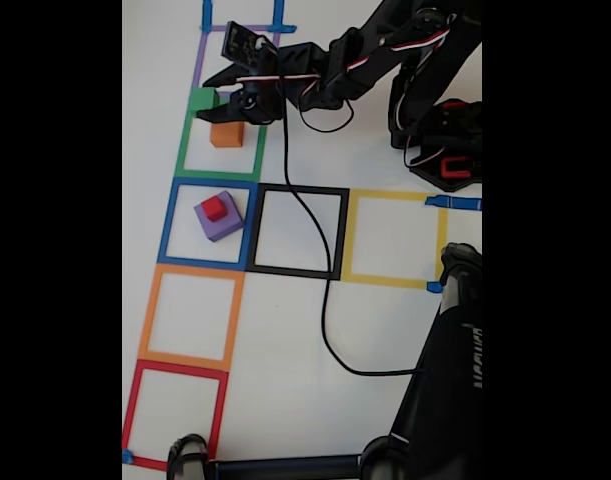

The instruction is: Tower of hanoi

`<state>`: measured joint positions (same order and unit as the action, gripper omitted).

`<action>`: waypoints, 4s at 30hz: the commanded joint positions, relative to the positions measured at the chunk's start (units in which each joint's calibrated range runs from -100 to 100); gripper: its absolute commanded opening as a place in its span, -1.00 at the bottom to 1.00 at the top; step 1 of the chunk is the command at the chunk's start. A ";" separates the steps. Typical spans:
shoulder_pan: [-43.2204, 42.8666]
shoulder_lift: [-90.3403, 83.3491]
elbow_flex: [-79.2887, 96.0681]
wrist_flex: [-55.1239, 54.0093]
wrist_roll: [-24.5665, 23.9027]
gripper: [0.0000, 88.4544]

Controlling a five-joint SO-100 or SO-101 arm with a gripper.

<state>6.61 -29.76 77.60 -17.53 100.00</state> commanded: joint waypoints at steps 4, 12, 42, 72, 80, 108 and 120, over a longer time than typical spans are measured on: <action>6.43 -22.04 -12.78 40.61 0.00 -0.96; 14.10 -24.78 -39.96 73.97 0.00 -0.97; 32.41 -21.23 -29.69 61.66 0.00 -0.98; 29.15 38.36 -11.42 -25.14 0.00 -0.99; 28.67 47.24 -13.96 -33.07 0.00 -0.98; 28.38 24.87 -11.51 -17.85 0.00 -0.67; 21.96 -6.53 -22.60 38.91 0.00 -1.00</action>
<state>31.42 -28.49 61.04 5.20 100.00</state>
